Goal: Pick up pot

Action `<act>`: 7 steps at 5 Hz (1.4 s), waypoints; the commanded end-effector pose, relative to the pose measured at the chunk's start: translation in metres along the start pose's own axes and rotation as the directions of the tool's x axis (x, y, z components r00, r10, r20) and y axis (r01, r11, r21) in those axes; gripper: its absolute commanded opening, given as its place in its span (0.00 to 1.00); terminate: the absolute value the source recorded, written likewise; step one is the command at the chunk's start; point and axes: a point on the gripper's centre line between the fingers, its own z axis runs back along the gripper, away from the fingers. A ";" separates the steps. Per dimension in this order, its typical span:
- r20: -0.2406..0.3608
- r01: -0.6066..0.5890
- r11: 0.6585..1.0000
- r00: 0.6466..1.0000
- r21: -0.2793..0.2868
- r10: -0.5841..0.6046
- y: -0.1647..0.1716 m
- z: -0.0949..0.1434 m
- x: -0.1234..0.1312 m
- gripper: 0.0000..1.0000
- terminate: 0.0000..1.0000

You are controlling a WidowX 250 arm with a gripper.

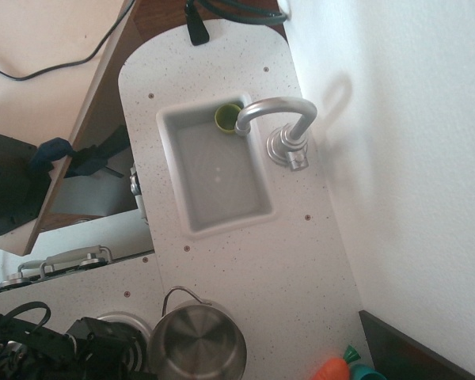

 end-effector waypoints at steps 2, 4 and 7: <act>0.032 -0.028 1.000 0.999 0.008 0.028 0.002 -0.002 0.001 1.00 0.00; 0.215 -0.179 0.983 0.960 -0.027 0.181 0.003 -0.001 -0.004 1.00 0.00; 0.192 -0.225 0.974 0.956 0.004 0.220 0.009 -0.012 0.007 1.00 0.00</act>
